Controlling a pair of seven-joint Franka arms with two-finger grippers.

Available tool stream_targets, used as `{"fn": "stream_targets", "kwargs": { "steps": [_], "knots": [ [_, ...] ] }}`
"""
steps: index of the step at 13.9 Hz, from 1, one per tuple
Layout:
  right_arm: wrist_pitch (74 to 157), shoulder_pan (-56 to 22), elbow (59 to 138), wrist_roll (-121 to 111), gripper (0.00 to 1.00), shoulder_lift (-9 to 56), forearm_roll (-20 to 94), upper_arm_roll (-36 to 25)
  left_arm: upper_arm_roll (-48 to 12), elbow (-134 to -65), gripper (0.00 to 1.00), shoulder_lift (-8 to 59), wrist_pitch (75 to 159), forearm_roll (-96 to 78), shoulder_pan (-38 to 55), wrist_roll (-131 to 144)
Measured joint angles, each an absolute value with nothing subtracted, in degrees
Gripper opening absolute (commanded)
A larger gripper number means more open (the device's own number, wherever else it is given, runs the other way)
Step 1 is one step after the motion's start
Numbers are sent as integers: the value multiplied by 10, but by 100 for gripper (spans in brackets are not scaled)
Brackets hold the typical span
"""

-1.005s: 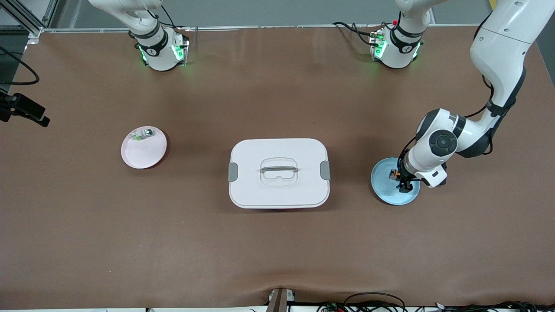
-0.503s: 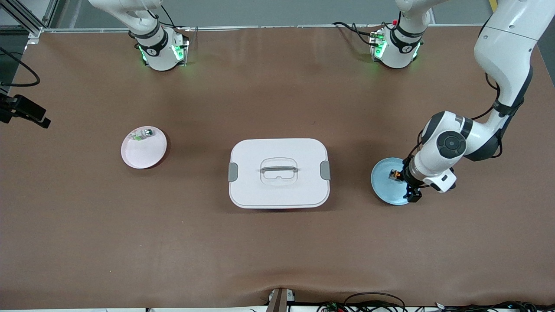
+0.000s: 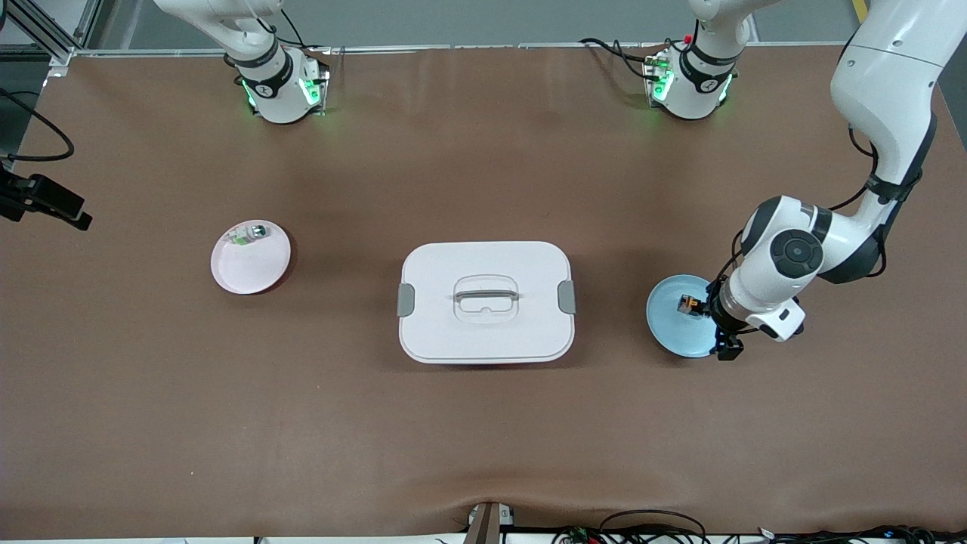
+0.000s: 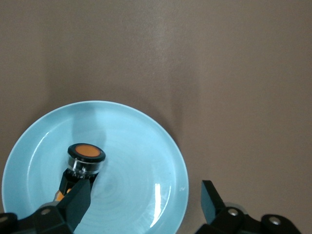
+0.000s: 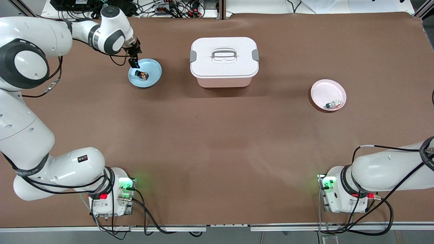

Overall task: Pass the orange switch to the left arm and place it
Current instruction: 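Open the left gripper to release the switch on the plate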

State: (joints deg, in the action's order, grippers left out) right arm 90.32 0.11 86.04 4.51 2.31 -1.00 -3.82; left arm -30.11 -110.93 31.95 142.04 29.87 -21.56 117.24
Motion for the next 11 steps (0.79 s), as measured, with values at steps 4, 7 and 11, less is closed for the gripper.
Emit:
{"fn": "stream_targets", "kwargs": {
  "steps": [4, 7, 11],
  "knots": [
    [901, 1, 860, 45, 100, 23, -10, -38, -294, -1106, 100, 319, 1460, 272, -220, 1094],
    [900, 1, 859, 45, 100, 23, -10, -38, -291, -1106, 100, 319, 1479, 223, -220, 916],
    [894, 1, 854, 45, 100, 19, -10, -39, -284, -1107, 100, 311, 1484, 157, -219, 639]
  ]
}}
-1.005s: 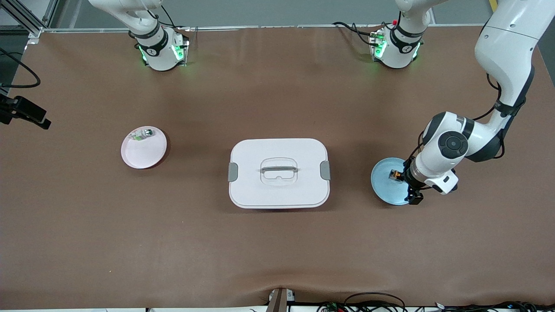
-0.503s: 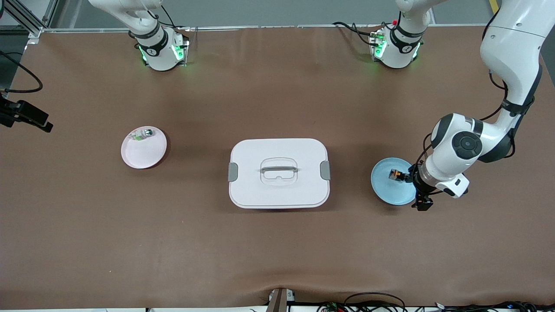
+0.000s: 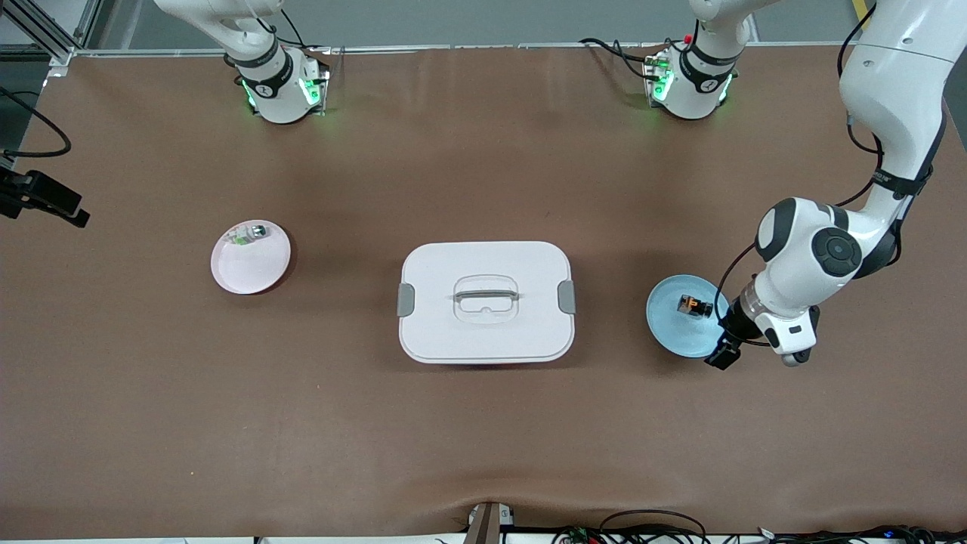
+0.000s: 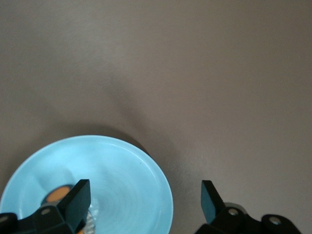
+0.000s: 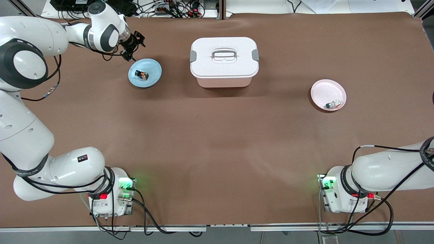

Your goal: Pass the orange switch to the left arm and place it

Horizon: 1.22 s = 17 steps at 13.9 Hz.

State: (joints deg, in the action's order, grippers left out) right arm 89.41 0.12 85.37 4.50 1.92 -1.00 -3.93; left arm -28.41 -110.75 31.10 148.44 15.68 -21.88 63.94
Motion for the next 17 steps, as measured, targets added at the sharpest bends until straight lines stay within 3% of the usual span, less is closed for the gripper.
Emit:
{"fn": "stream_targets", "kwargs": {
  "steps": [5, 11, 17],
  "knots": [
    [883, 1, 850, 45, 100, 19, -1, -38, -250, -1129, 100, 292, 1484, 64, -202, 304],
    [860, 1, 849, 45, 100, 19, 21, -36, -107, -1168, 100, 227, 1484, -38, -59, 102],
    [865, -16, 850, 44, 100, 22, 22, -33, -93, -1174, 100, 164, 1438, -40, -50, -18]
  ]
}}
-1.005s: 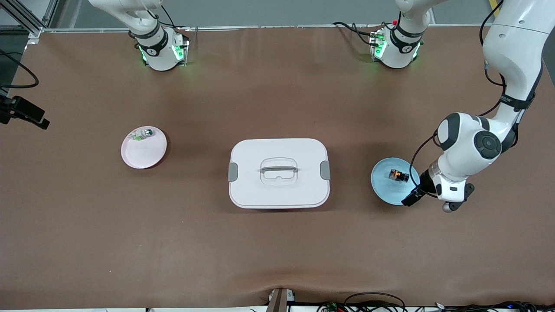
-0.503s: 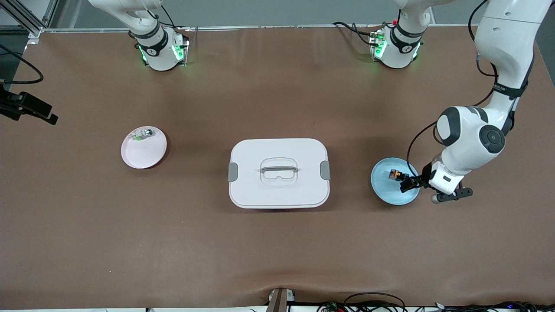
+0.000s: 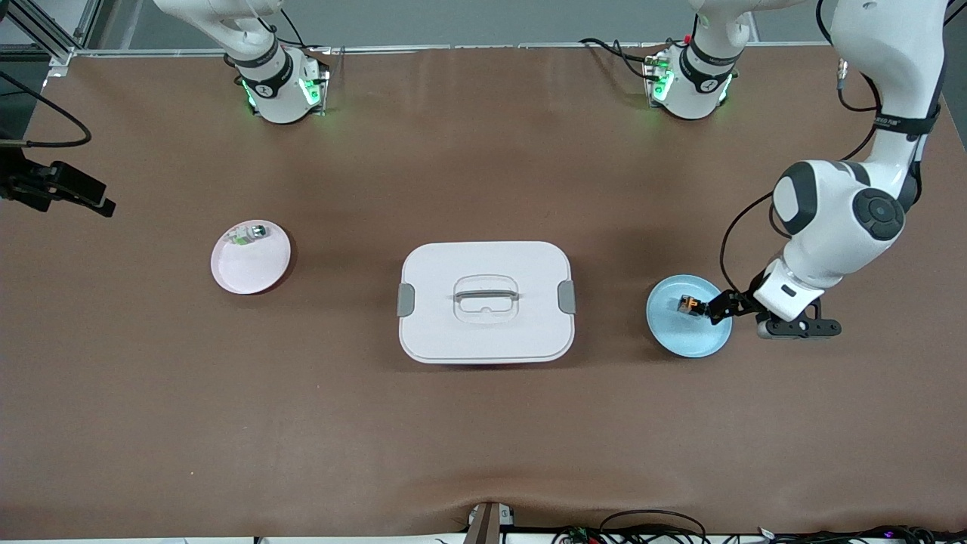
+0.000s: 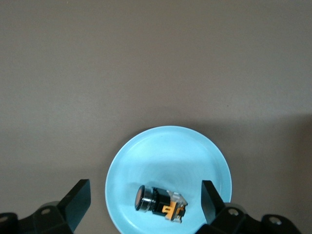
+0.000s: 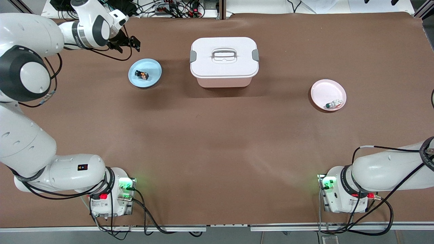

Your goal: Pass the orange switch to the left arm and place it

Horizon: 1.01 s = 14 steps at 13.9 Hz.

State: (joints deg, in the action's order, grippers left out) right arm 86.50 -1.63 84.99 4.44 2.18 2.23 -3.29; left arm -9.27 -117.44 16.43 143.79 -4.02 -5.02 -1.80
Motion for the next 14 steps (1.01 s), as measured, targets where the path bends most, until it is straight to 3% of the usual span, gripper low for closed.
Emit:
{"fn": "stream_targets", "kwargs": {
  "steps": [9, 14],
  "knots": [
    [874, -25, 851, 32, 100, 30, 18, -37, -68, -1179, 100, 61, 1281, -40, -61, -34],
    [874, 18, 850, -20, 100, 31, 16, -47, -69, -1175, 100, 25, 1224, -40, -59, -34]
  ]
}}
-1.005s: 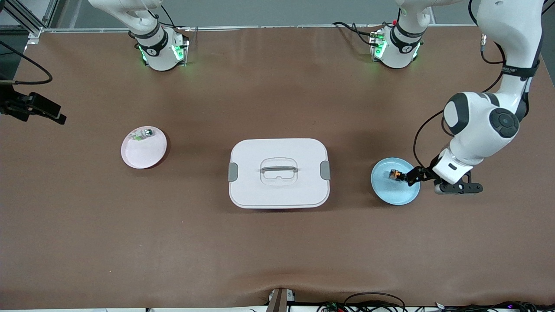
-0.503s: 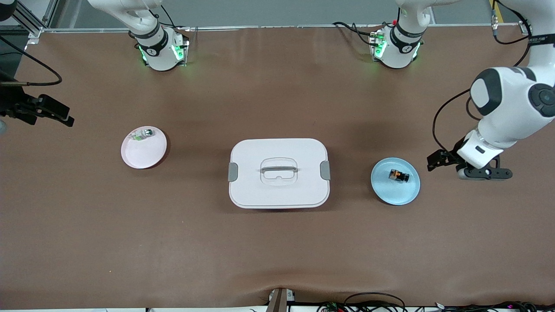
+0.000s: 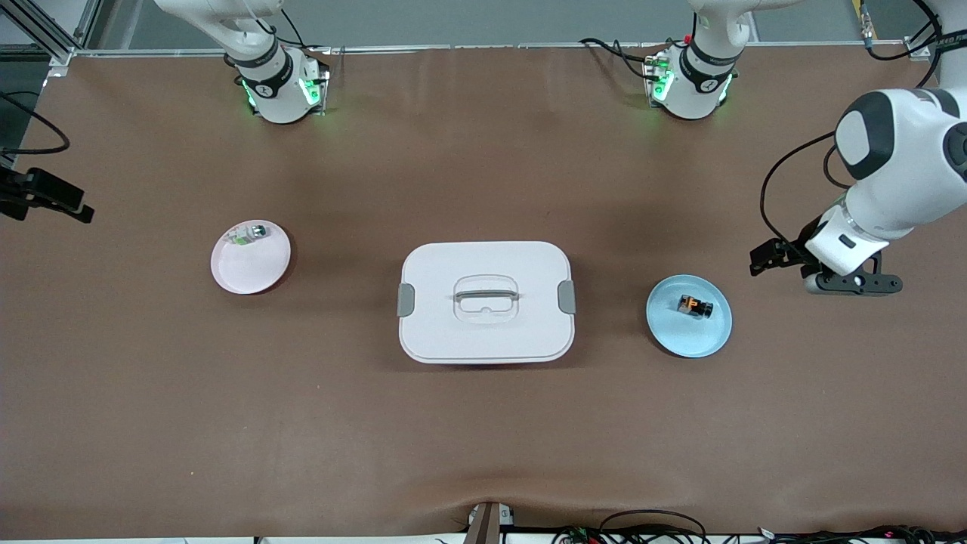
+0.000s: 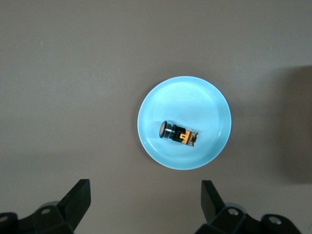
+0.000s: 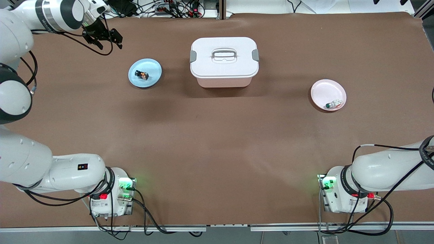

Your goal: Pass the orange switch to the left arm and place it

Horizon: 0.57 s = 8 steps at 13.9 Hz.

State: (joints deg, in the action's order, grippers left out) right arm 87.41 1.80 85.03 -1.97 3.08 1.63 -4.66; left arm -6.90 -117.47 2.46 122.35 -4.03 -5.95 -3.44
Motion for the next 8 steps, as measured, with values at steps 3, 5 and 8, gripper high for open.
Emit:
{"fn": "stream_targets", "kwargs": {
  "steps": [3, 5, 8],
  "knots": [
    [874, 19, 850, -20, 100, 31, 16, -43, -70, -1131, 100, -3, 1151, -40, -60, -34],
    [874, 17, 850, -20, 100, 31, 16, -40, -70, -1096, 100, -15, 1102, -34, -60, -35],
    [873, 15, 850, -20, 100, 31, 16, -35, -70, -1081, 100, -42, 1081, -32, -60, -26]
  ]
}}
